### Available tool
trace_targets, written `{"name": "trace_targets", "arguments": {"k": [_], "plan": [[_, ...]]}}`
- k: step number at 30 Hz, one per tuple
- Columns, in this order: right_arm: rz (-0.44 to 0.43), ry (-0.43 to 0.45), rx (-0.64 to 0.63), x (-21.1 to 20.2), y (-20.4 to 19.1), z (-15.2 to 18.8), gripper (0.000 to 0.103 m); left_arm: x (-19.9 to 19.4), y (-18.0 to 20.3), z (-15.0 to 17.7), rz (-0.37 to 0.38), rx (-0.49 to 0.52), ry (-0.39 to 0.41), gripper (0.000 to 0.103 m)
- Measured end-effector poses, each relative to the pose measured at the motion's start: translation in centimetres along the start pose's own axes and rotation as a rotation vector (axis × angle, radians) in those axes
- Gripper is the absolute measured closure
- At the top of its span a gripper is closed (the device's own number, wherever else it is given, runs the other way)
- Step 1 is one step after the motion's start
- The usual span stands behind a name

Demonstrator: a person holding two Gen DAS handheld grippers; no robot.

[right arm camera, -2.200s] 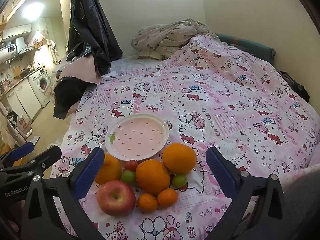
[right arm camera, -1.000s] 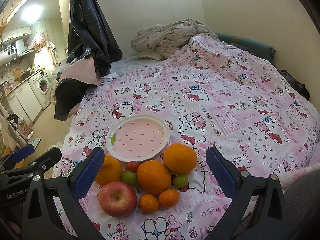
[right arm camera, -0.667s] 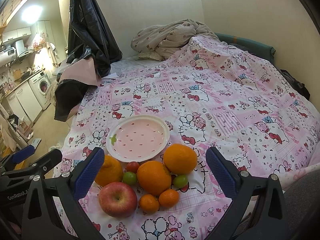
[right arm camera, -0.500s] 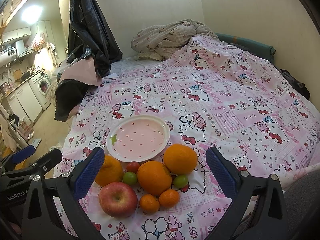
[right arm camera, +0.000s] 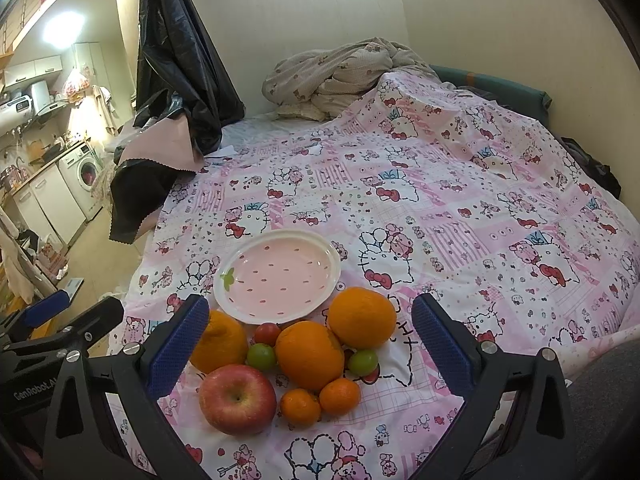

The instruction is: Organize fruits

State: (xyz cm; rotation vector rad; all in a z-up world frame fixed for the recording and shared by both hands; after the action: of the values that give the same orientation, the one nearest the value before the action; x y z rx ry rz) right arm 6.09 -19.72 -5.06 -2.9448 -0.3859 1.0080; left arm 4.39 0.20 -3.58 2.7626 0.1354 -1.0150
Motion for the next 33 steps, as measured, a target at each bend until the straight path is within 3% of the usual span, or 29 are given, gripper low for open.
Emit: {"name": "trace_targets", "arguments": {"k": [25, 33], "plan": [[-0.008, -0.005, 0.009, 0.4, 0.1, 0.4, 0.0, 0.1, 0.3, 0.3, 0.004, 0.006, -0.011, 0.0], [-0.098, -0.086, 0.066, 1.2, 0.9, -0.5, 0.0, 0.9, -0.2, -0.6, 0.001, -0.017, -0.092, 0.0]]}}
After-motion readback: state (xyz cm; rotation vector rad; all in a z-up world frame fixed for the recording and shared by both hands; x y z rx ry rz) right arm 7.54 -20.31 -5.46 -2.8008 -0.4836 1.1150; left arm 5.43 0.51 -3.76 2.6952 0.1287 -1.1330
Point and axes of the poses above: each gripper's, at about its wrist camera, not at the fingertips, and x roughly the way its jaws point, y to its right, z to its underside, the point moved 6 cm from there along x, roughly the way its jaws point, and after that the axes turned 6 degrees about -x, right-handed, at the moved point
